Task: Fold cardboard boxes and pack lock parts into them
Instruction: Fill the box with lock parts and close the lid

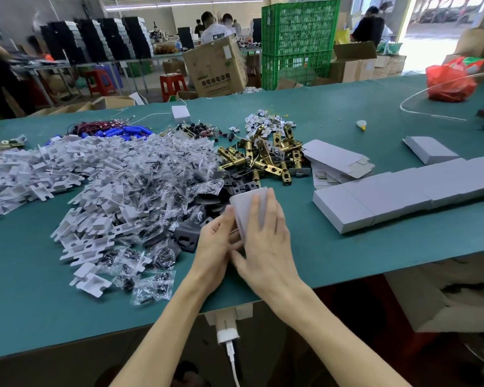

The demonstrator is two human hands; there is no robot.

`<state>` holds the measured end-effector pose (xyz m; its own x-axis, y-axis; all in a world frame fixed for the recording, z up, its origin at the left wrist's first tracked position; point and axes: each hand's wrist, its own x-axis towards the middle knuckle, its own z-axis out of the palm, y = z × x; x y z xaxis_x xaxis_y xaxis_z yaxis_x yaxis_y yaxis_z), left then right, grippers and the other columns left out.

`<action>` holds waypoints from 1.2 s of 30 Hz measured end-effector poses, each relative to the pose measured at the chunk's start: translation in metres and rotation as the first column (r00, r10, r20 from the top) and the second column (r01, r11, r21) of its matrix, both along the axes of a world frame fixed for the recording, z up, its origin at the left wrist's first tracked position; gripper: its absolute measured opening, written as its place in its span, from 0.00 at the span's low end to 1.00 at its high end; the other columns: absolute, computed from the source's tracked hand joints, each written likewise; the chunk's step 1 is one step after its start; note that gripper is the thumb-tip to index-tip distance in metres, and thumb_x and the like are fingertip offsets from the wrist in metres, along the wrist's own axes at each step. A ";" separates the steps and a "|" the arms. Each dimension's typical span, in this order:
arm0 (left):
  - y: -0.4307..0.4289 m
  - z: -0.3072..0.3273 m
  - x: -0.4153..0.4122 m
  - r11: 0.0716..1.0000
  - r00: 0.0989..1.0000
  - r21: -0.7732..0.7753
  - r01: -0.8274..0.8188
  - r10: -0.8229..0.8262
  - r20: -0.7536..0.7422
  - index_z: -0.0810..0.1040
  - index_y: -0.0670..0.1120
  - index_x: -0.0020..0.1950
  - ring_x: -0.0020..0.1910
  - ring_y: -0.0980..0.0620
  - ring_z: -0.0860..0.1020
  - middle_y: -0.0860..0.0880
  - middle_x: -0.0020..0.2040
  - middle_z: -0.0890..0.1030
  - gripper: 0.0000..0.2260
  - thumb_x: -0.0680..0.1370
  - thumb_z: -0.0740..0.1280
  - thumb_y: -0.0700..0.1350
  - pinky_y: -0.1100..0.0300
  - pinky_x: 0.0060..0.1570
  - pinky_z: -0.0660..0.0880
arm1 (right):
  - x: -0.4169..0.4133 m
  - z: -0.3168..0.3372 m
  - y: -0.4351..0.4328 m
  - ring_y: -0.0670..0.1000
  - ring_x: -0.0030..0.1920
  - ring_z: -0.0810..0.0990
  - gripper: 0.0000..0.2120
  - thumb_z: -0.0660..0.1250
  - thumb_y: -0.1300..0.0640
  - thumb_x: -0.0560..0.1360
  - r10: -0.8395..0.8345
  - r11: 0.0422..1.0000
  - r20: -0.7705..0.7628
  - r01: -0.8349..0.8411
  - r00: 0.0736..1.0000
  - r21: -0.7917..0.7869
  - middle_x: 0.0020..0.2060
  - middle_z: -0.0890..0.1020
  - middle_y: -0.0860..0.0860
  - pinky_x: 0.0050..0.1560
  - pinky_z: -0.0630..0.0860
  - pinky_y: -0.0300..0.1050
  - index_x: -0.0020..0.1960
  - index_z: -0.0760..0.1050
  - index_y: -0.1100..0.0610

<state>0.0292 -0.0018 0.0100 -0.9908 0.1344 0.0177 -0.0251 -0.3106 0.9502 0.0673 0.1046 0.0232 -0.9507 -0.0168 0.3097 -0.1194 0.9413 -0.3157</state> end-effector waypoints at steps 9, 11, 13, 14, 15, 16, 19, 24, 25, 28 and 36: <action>0.005 -0.005 -0.002 0.994 0.995 -0.049 0.094 -0.096 -0.034 0.80 0.38 0.64 0.55 0.39 0.86 0.39 0.57 0.86 0.18 0.85 0.61 0.50 0.55 0.50 0.84 | -0.029 0.036 0.082 0.62 0.78 0.54 0.36 0.64 0.59 0.78 -0.139 0.985 0.031 0.135 0.990 0.106 0.82 0.48 0.60 0.71 0.65 0.60 0.82 0.52 0.55; 0.004 -0.006 -0.002 0.989 0.993 -0.107 0.103 -0.109 -0.053 0.80 0.38 0.63 0.54 0.40 0.86 0.40 0.57 0.86 0.15 0.87 0.59 0.46 0.56 0.49 0.84 | -0.036 0.047 0.108 0.63 0.77 0.56 0.35 0.64 0.61 0.76 -0.184 0.978 0.076 0.175 0.980 0.114 0.81 0.51 0.60 0.69 0.65 0.62 0.81 0.56 0.55; 0.004 -0.005 -0.001 0.980 0.990 -0.165 0.111 -0.123 -0.068 0.81 0.39 0.62 0.53 0.41 0.86 0.41 0.56 0.87 0.14 0.88 0.58 0.43 0.57 0.49 0.83 | -0.041 0.051 0.130 0.62 0.77 0.56 0.34 0.63 0.63 0.75 -0.222 0.970 0.127 0.205 0.967 0.131 0.81 0.53 0.60 0.68 0.65 0.62 0.79 0.58 0.55; 0.004 -0.005 -0.001 0.976 0.989 -0.187 0.112 -0.127 -0.073 0.81 0.39 0.62 0.53 0.41 0.87 0.42 0.56 0.87 0.13 0.88 0.58 0.43 0.57 0.49 0.83 | -0.042 0.050 0.139 0.63 0.76 0.57 0.32 0.62 0.63 0.75 -0.237 0.966 0.166 0.213 0.957 0.148 0.80 0.55 0.60 0.67 0.65 0.61 0.78 0.60 0.56; 0.004 -0.006 -0.001 0.973 0.989 -0.203 0.110 -0.128 -0.077 0.81 0.39 0.62 0.53 0.41 0.87 0.42 0.55 0.87 0.13 0.88 0.58 0.43 0.57 0.49 0.83 | -0.043 0.049 0.146 0.63 0.75 0.58 0.29 0.62 0.63 0.75 -0.245 0.963 0.207 0.213 0.947 0.164 0.78 0.58 0.60 0.65 0.66 0.61 0.75 0.63 0.57; 0.004 -0.006 -0.001 0.971 0.989 -0.215 0.108 -0.127 -0.079 0.81 0.39 0.62 0.52 0.41 0.87 0.42 0.55 0.87 0.13 0.88 0.58 0.43 0.57 0.49 0.83 | -0.044 0.047 0.151 0.63 0.74 0.60 0.23 0.62 0.62 0.75 -0.247 0.962 0.245 0.208 0.938 0.176 0.74 0.62 0.61 0.63 0.66 0.60 0.70 0.66 0.57; 0.005 -0.006 0.000 0.969 0.990 -0.225 0.098 -0.119 -0.081 0.81 0.38 0.61 0.50 0.41 0.87 0.41 0.53 0.87 0.13 0.88 0.59 0.41 0.58 0.49 0.83 | -0.046 0.043 0.159 0.62 0.74 0.61 0.14 0.62 0.60 0.76 -0.239 0.962 0.289 0.186 0.927 0.200 0.66 0.67 0.60 0.65 0.66 0.61 0.61 0.67 0.58; 0.005 -0.008 0.000 0.971 0.989 -0.218 0.098 -0.119 -0.082 0.80 0.36 0.60 0.48 0.42 0.87 0.39 0.51 0.87 0.12 0.87 0.59 0.39 0.59 0.48 0.83 | -0.047 0.031 0.142 0.51 0.82 0.50 0.30 0.60 0.64 0.80 0.047 0.999 0.026 -0.046 0.999 -0.025 0.82 0.58 0.53 0.78 0.42 0.36 0.81 0.58 0.62; 0.006 -0.008 0.000 0.972 0.990 -0.213 0.097 -0.116 -0.081 0.80 0.36 0.60 0.47 0.42 0.87 0.39 0.51 0.87 0.11 0.87 0.59 0.39 0.59 0.47 0.83 | -0.047 0.030 0.133 0.47 0.82 0.51 0.30 0.61 0.64 0.81 0.109 0.984 0.007 -0.107 0.994 -0.142 0.82 0.58 0.50 0.75 0.42 0.31 0.82 0.57 0.59; 0.006 -0.008 0.000 0.974 0.991 -0.206 0.093 -0.111 -0.077 0.80 0.35 0.60 0.46 0.44 0.87 0.39 0.50 0.87 0.11 0.87 0.59 0.38 0.60 0.46 0.82 | -0.054 0.015 0.117 0.47 0.80 0.58 0.30 0.64 0.59 0.82 0.168 0.924 0.082 -0.128 0.982 -0.359 0.80 0.61 0.48 0.74 0.49 0.31 0.82 0.58 0.56; 0.004 -0.008 0.000 0.973 0.992 -0.213 0.086 -0.104 -0.074 0.80 0.36 0.60 0.48 0.42 0.87 0.39 0.50 0.87 0.11 0.87 0.59 0.38 0.59 0.47 0.83 | -0.063 -0.010 0.132 0.51 0.79 0.64 0.31 0.63 0.65 0.82 0.046 0.705 0.177 0.094 0.983 -0.703 0.80 0.62 0.52 0.78 0.60 0.47 0.82 0.56 0.59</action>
